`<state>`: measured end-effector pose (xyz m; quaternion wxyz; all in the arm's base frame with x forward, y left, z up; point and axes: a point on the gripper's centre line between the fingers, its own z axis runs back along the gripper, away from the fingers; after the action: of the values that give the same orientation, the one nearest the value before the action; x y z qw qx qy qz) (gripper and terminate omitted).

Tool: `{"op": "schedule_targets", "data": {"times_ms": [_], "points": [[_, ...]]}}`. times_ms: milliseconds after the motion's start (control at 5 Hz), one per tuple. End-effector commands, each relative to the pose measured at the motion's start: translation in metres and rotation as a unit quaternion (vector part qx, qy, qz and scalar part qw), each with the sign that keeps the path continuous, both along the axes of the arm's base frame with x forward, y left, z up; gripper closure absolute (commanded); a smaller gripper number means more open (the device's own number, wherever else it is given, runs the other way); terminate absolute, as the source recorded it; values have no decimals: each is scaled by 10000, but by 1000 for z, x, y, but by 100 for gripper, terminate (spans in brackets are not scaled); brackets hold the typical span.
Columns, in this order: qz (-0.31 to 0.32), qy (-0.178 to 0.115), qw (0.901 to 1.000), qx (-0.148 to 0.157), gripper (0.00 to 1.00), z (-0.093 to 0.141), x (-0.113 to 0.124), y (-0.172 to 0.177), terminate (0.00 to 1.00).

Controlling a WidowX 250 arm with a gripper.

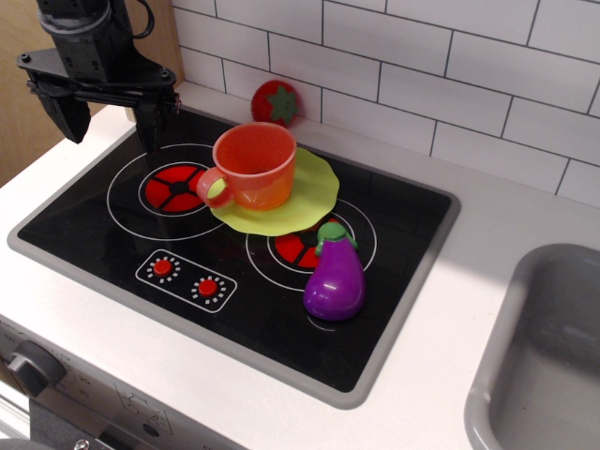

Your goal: Take cup off plate

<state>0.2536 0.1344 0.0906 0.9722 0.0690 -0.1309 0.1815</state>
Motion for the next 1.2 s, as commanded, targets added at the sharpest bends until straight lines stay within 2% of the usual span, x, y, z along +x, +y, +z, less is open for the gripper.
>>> {"op": "schedule_targets", "data": {"times_ms": [0, 200, 400, 800, 1000], "points": [[0, 0, 10000, 0, 0, 0, 0, 0, 0], [-773, 325, 9964, -90, 0, 11, -8, -6, 0], [-1449, 439, 9883, -158, 0, 24, -19, -12, 0], [-2408, 385, 9695, -233, 0, 28, -31, -40, 0], [-2618, 327, 9644, -162, 0, 16, -29, -58, 0]]}}
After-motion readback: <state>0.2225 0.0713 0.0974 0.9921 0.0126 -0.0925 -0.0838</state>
